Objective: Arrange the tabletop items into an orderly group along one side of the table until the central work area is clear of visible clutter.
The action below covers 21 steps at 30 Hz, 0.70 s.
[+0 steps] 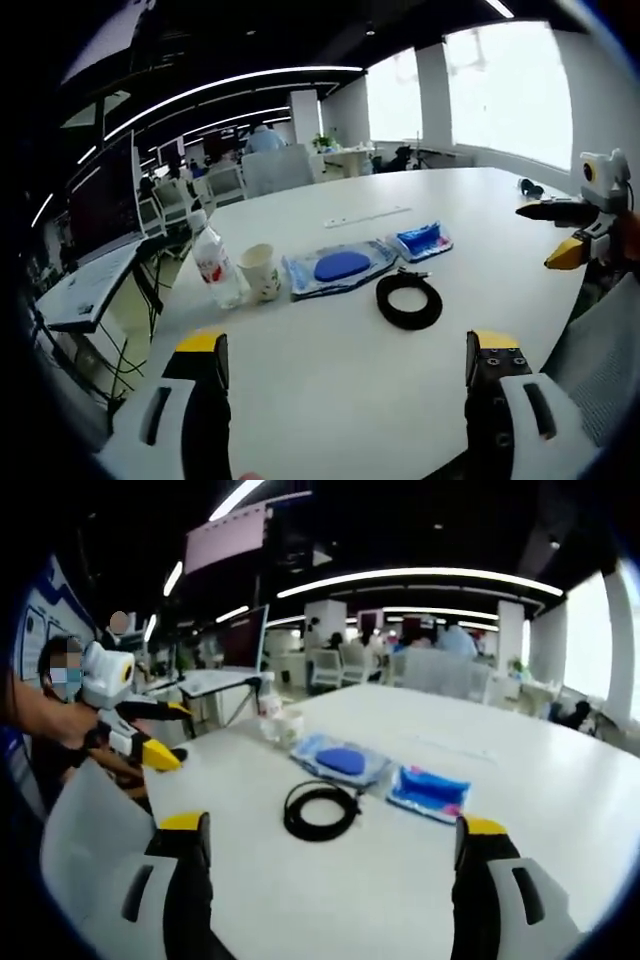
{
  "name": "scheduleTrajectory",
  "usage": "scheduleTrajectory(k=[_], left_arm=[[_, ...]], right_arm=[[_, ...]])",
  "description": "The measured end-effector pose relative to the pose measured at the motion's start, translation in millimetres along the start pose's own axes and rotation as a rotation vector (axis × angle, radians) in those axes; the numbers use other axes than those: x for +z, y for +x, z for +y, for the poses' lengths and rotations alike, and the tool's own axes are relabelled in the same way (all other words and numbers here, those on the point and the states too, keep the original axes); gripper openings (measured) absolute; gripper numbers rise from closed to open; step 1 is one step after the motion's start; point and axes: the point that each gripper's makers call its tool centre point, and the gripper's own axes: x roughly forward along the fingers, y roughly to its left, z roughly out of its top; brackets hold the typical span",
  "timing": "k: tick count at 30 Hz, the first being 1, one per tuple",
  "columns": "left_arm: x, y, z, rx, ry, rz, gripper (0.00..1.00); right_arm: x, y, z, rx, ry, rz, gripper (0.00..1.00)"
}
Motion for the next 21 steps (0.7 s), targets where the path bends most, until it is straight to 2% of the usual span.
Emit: scheduleTrajectory(k=[6, 21], left_arm=[[-4.1, -5.6, 2.6, 0.020, -0.007, -0.005, 0.98], [-9.9, -8.8, 5.4, 0.046, -0.015, -0.007, 0.98]], right_arm=[[-9.7, -2.7, -2.1, -0.018, 0.013, 0.013, 1.00], [-10.2, -3.8, -6.6, -0.040, 0.004, 0.016, 1.00]])
